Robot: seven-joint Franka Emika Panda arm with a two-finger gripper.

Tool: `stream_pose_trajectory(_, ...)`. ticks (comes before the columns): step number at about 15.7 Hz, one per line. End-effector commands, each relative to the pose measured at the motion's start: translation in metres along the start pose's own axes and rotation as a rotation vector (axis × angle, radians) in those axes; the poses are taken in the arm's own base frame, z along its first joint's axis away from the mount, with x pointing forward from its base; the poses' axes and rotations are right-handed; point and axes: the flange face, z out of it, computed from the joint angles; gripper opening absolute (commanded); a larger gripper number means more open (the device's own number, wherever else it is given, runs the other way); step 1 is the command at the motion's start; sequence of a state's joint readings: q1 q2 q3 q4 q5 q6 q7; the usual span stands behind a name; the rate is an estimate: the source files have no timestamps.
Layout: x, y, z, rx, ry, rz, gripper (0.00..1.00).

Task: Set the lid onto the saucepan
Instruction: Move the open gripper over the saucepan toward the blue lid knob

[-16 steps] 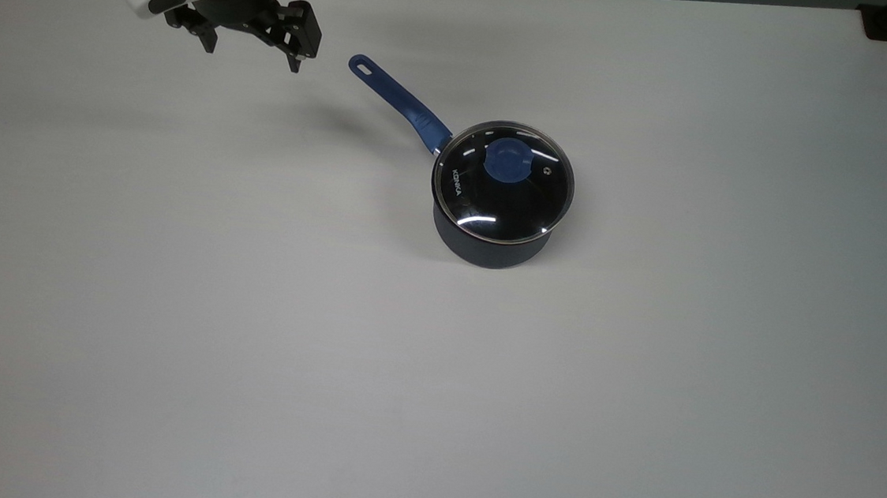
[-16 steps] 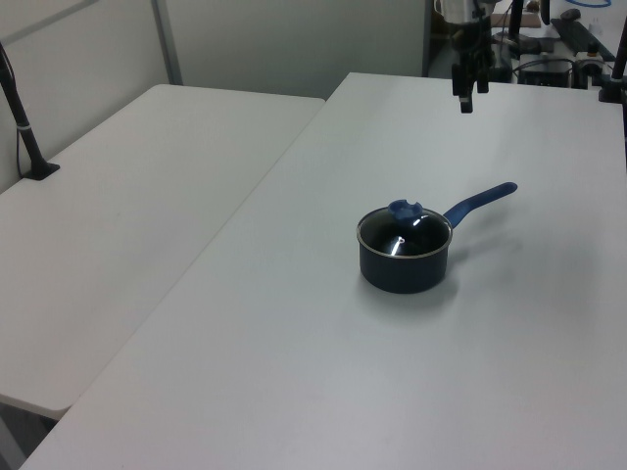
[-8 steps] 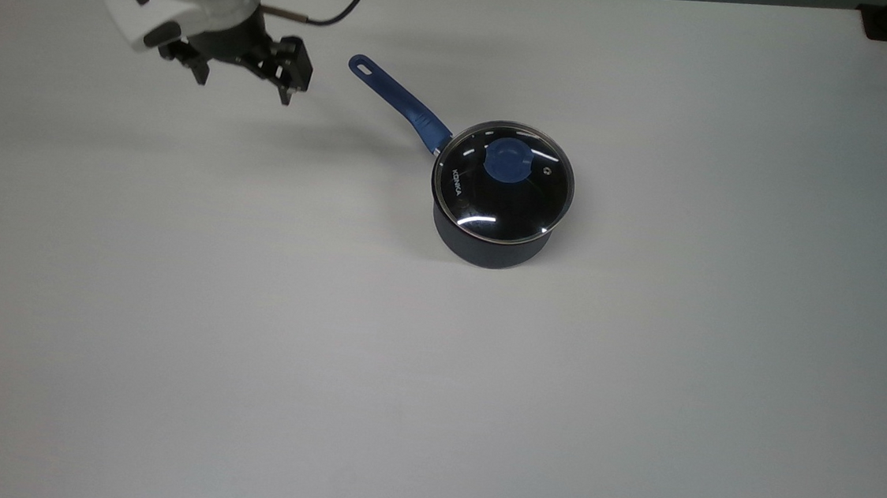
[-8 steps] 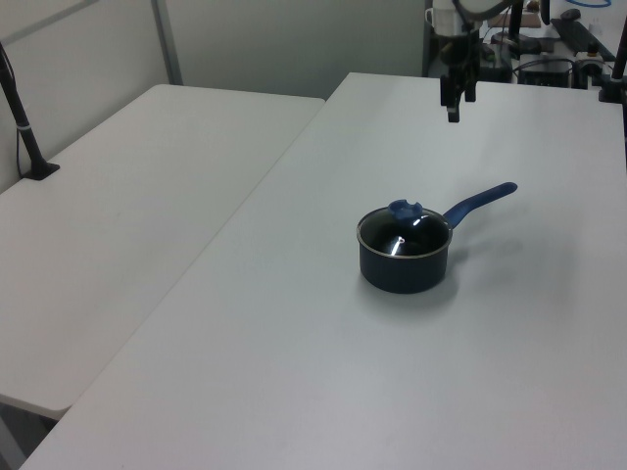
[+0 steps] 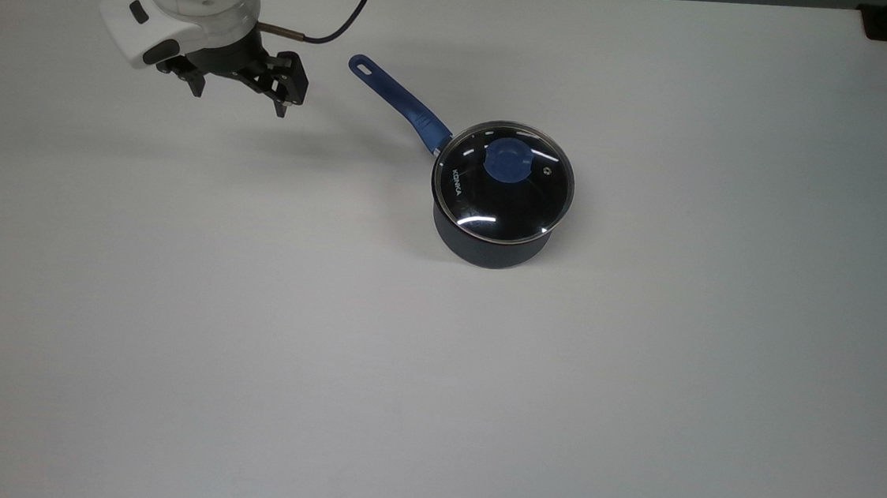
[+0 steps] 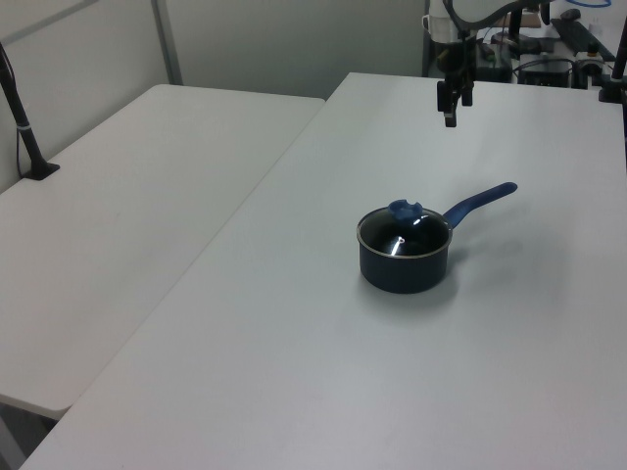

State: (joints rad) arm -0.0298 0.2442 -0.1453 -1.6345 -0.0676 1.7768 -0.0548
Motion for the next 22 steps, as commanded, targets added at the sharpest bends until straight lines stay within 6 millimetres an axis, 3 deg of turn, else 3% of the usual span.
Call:
stream_pose_trajectory(1,0.003,-0.021,-0.017,-0.001,0.047,-0.024,1.00)
stream_pose_trajectory(6,0.003,-0.075,-0.024,-0.004,0.059,-0.107,1.00)
stream_pose_trajectory(14,-0.005,-0.137,-0.036,-0.006,0.079,-0.182,1.00)
stream_pose_trajectory(17,-0.009,-0.172,-0.040,0.010,0.088,-0.164,1.00)
stream_pose_trajectory(22,-0.023,-0.246,-0.036,0.037,0.097,-0.119,1.00)
